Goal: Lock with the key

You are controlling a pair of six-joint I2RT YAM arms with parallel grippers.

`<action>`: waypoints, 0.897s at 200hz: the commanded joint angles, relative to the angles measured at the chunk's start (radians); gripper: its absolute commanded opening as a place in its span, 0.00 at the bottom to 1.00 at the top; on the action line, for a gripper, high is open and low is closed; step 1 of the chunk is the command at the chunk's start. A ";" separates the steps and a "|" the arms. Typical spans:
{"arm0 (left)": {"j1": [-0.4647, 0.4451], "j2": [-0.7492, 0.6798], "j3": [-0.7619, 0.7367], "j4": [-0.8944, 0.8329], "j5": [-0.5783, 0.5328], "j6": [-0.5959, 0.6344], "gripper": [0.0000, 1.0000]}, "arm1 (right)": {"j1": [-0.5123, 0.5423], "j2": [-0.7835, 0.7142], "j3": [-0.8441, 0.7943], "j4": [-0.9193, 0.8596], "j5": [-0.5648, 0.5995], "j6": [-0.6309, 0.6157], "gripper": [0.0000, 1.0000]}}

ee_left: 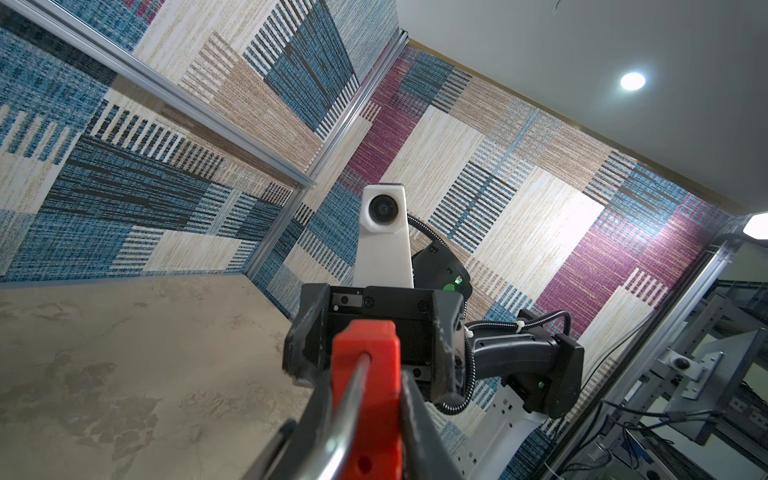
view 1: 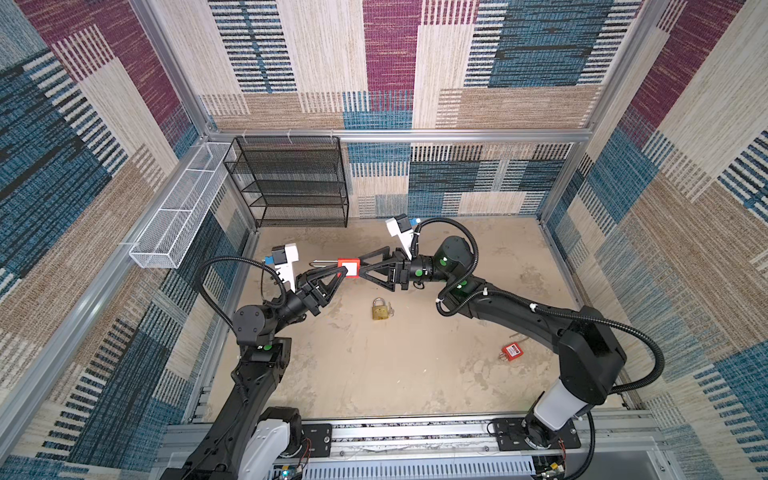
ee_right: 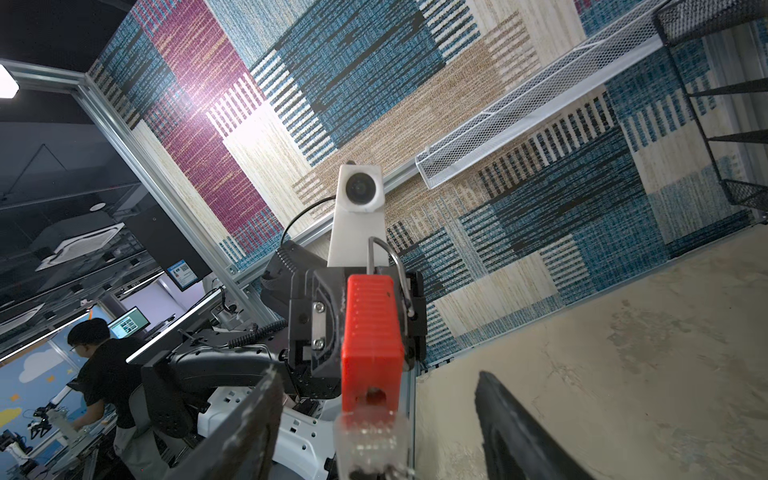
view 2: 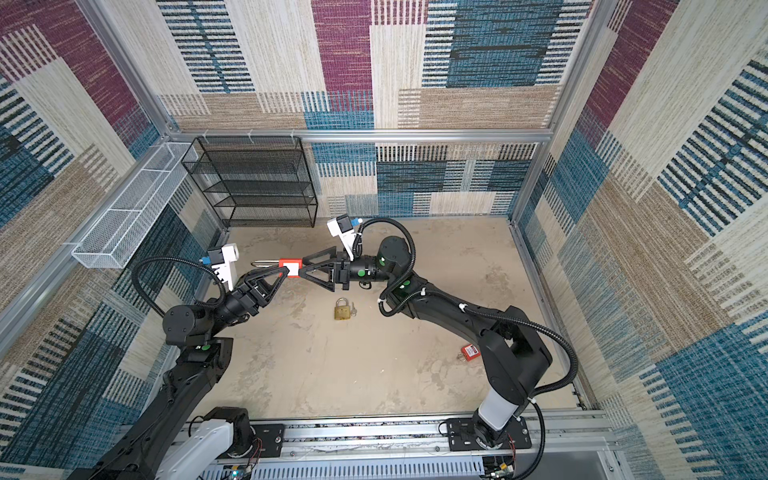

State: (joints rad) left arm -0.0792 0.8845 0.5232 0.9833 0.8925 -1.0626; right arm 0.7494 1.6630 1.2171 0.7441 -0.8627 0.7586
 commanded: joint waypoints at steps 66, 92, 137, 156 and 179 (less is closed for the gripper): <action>-0.017 0.019 -0.006 0.058 -0.024 0.006 0.13 | 0.025 0.025 0.020 0.086 -0.005 0.063 0.52; -0.019 0.020 -0.006 0.058 -0.028 0.009 0.13 | 0.030 0.033 0.021 0.103 -0.001 0.076 0.43; -0.021 0.019 -0.012 0.058 -0.032 0.010 0.13 | 0.031 0.038 0.022 0.115 -0.002 0.084 0.28; -0.023 0.018 -0.013 0.056 -0.029 0.012 0.13 | 0.031 0.039 0.023 0.115 -0.003 0.085 0.20; -0.023 0.018 -0.011 0.044 -0.024 0.015 0.27 | 0.031 0.041 0.021 0.116 -0.007 0.085 0.12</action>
State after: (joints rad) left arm -0.1013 0.9031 0.5117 0.9997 0.8696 -1.0615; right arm 0.7780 1.7035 1.2301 0.8036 -0.8539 0.8207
